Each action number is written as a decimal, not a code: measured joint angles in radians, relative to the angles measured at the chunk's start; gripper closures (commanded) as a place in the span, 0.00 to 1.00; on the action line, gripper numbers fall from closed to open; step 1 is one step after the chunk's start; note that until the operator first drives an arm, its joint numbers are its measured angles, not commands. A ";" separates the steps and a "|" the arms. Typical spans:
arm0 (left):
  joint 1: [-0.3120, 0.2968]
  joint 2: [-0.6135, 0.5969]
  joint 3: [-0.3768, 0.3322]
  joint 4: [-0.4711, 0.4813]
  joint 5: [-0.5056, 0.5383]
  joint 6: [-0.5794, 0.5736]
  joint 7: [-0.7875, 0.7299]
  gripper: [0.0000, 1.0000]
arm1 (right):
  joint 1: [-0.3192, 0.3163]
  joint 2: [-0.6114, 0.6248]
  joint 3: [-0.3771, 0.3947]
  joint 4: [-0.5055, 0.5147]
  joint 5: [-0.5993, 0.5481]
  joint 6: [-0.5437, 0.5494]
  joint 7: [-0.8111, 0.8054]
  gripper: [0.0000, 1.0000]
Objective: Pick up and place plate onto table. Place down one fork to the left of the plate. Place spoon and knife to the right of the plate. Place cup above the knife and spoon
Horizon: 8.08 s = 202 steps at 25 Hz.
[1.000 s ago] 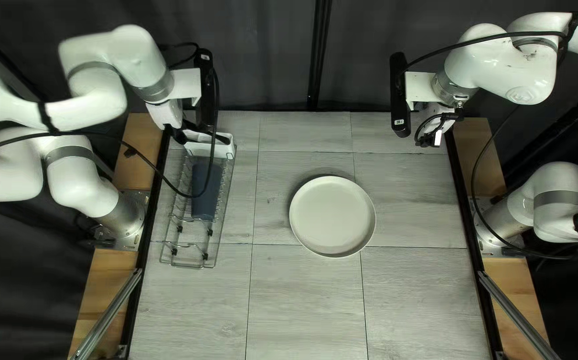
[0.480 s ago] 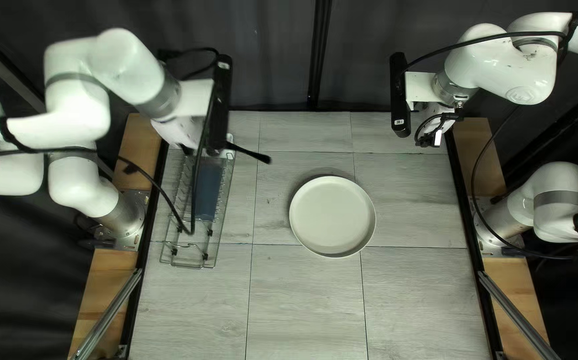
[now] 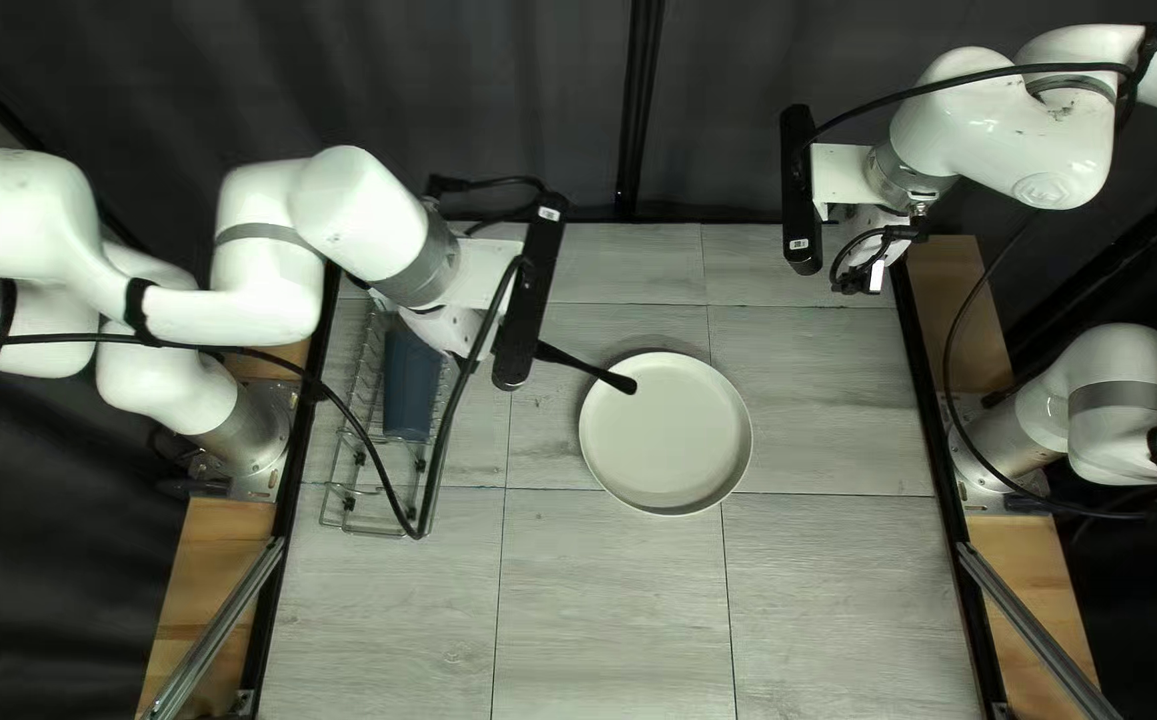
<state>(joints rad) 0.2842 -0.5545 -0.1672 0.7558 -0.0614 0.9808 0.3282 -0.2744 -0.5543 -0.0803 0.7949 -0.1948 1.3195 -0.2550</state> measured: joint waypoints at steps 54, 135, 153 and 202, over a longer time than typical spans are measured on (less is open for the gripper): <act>0.037 -0.085 0.095 0.041 -0.047 0.117 -0.011 1.00 | 0.053 0.304 0.198 -0.008 0.052 -0.725 0.429 0.00; 0.037 -0.085 0.095 0.041 -0.047 0.117 -0.011 0.00 | 0.094 0.226 0.257 -0.130 0.046 -0.314 0.842 1.00; 0.037 -0.085 0.095 0.041 -0.047 0.117 -0.011 0.00 | 0.083 0.227 0.341 -0.194 0.230 -0.284 1.394 1.00; 0.037 -0.085 0.095 0.041 -0.047 0.117 -0.011 0.00 | 0.057 0.185 0.433 -0.252 0.286 -0.289 1.553 0.00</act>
<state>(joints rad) 0.3208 -0.6396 -0.0719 0.7964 -0.1080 1.0978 0.3172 -0.2179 -0.3695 0.3530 0.5425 0.0909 1.0302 1.2981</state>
